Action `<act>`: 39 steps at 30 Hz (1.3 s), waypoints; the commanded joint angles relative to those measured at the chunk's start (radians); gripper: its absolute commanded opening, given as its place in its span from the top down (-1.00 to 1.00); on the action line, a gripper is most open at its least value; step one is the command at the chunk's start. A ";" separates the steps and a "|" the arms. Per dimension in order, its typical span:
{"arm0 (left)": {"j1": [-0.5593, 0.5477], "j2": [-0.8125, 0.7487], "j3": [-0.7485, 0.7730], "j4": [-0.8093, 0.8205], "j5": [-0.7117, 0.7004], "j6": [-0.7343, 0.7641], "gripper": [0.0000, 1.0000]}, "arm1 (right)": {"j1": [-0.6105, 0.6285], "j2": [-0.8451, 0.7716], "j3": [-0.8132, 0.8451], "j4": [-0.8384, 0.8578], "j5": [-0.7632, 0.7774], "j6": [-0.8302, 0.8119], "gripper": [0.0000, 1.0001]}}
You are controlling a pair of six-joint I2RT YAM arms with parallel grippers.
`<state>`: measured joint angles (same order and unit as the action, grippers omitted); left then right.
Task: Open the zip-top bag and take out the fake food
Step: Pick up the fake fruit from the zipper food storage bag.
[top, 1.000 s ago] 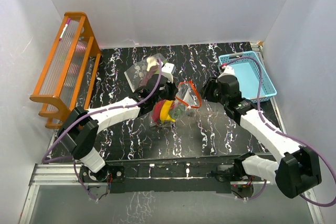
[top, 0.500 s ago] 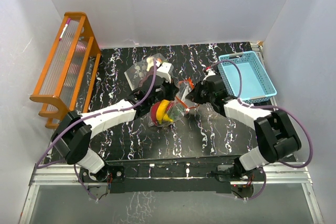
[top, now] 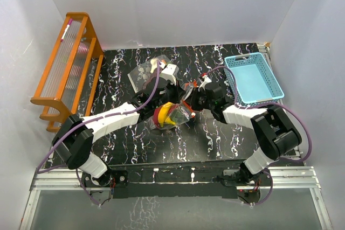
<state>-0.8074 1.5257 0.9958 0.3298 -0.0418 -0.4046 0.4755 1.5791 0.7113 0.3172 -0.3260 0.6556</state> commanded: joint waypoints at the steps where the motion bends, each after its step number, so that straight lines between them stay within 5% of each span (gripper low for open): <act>1: -0.003 -0.053 -0.008 0.026 0.004 0.000 1.00 | 0.025 0.006 -0.003 0.123 -0.038 -0.019 0.63; 7: -0.004 -0.066 -0.005 0.022 0.013 0.000 1.00 | 0.045 0.064 0.008 0.115 0.012 -0.049 0.07; 17: -0.004 -0.097 -0.025 0.026 0.010 -0.005 1.00 | 0.089 0.197 0.040 0.092 0.089 -0.096 -0.05; 19: -0.004 -0.098 -0.029 0.024 0.006 -0.003 1.00 | 0.093 0.214 0.044 0.095 0.084 -0.096 0.10; 24: -0.004 -0.099 -0.038 0.013 -0.015 0.003 1.00 | 0.097 0.148 0.040 0.076 0.100 -0.096 0.82; 39: 0.006 -0.074 -0.118 0.016 -0.086 0.007 1.00 | 0.060 -0.215 0.021 -0.092 0.209 -0.151 0.85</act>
<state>-0.8085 1.4765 0.9024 0.3271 -0.1024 -0.4000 0.5575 1.4422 0.7383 0.2447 -0.1585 0.5388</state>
